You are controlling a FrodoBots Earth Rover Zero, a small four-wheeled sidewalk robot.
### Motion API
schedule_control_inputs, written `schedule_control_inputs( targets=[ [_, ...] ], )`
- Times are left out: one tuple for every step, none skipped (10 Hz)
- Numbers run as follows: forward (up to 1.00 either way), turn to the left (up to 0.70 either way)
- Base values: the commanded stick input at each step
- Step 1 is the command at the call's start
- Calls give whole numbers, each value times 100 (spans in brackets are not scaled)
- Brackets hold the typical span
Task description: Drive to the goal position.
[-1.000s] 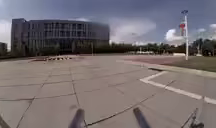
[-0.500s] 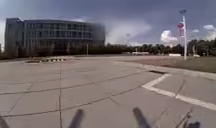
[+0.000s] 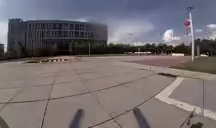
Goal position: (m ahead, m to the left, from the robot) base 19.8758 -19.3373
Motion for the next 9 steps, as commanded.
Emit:
schedule_control_inputs(
  targets=[
    [100, 28],
    [100, 8],
    [99, -2],
    [100, -2],
    [99, -2],
    [99, -2],
    [99, -2],
    [100, -2],
    [99, -2]
  ],
)
